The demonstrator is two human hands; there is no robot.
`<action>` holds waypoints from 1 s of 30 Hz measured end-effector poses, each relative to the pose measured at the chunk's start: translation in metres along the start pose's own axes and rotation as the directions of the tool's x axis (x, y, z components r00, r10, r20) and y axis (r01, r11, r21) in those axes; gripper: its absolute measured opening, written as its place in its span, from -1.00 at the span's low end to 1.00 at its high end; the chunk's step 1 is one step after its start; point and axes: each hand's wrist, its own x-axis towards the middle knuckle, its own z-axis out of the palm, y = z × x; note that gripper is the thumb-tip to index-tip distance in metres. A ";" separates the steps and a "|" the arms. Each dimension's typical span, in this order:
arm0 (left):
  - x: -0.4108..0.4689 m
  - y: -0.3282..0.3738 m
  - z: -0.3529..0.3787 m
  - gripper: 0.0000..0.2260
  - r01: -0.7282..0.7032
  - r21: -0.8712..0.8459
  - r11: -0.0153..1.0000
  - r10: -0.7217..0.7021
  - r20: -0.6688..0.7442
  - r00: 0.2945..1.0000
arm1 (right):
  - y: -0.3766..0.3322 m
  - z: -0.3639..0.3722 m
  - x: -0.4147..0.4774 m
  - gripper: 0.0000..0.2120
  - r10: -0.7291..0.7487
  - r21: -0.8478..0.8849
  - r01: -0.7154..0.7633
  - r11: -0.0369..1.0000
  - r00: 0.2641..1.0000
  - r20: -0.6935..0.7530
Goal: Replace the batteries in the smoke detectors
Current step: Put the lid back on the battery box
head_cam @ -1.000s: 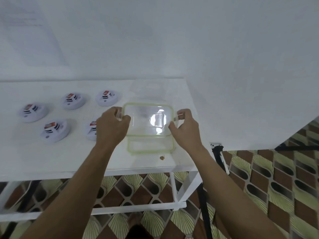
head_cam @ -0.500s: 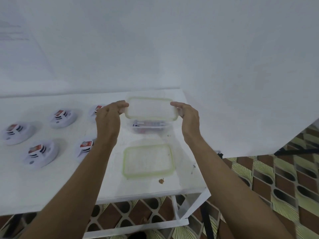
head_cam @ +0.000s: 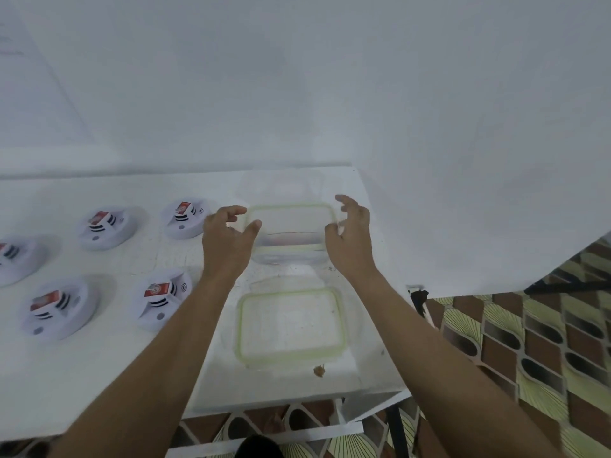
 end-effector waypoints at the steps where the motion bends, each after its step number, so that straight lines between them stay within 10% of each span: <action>1: 0.001 0.000 0.000 -0.70 -0.003 0.009 1.000 0.003 0.023 1.000 | -0.002 0.000 0.000 -0.49 0.033 0.002 -0.033 0.999 0.999 0.018; 30: -0.005 0.004 0.008 -0.59 0.032 0.156 0.987 -0.076 0.285 0.956 | -0.006 0.006 0.013 -0.60 0.266 -0.041 -0.265 0.963 0.918 0.294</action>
